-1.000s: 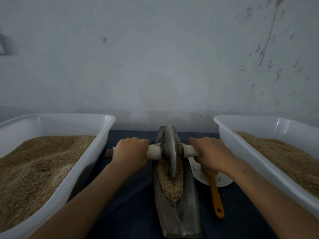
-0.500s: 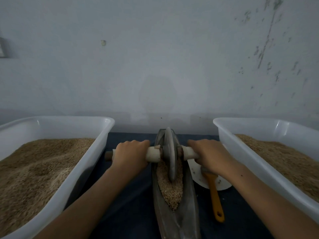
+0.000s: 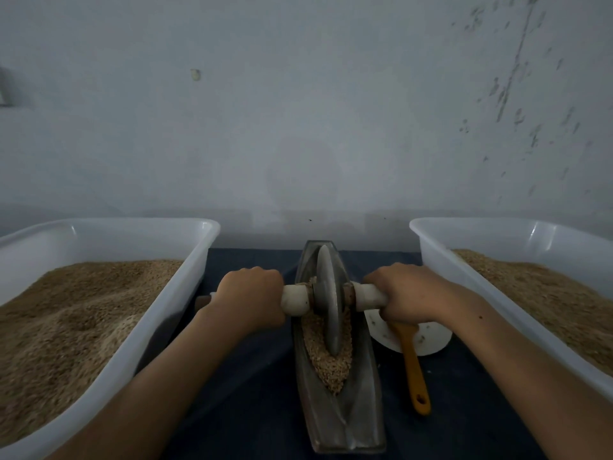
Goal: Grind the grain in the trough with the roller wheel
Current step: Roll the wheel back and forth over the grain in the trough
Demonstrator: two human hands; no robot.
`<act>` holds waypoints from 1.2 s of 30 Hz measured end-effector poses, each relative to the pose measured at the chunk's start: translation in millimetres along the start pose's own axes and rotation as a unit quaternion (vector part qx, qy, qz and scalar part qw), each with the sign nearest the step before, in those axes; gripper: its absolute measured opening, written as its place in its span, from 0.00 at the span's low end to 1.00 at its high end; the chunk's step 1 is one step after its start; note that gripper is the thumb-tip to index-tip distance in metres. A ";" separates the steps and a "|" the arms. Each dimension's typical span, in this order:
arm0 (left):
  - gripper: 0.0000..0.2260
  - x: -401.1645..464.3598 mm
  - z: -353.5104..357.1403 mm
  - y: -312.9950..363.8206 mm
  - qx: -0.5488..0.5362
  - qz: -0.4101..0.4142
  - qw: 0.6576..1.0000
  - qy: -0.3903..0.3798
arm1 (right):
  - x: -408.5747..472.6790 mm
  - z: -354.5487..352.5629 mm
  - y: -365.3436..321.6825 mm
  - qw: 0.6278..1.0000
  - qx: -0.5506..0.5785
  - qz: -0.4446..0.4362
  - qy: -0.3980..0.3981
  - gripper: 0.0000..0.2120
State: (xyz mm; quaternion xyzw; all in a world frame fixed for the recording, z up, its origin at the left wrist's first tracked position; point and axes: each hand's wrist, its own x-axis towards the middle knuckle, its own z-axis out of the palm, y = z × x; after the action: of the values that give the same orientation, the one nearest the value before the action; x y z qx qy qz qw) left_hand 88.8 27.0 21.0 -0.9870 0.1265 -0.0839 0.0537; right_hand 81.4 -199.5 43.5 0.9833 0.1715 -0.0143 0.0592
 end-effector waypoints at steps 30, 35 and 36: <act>0.11 3.8 15.9 1.4 0.022 -0.023 0.985 0.169 | 8.5 19.9 0.8 0.987 -0.007 0.015 0.161 0.08; 0.10 2.7 13.3 2.1 0.025 -0.028 0.988 0.147 | 7.4 19.5 2.2 0.988 -0.002 0.011 0.155 0.05; 0.10 2.5 10.8 2.4 0.027 -0.030 0.991 0.126 | 6.1 17.1 2.2 0.991 0.001 0.010 0.136 0.05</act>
State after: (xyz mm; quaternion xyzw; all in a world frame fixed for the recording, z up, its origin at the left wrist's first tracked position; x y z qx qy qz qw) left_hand 92.5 24.9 10.4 -0.9701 0.1003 -0.2123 0.0618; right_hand 87.7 -201.6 26.5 0.9778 0.1682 0.1196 0.0348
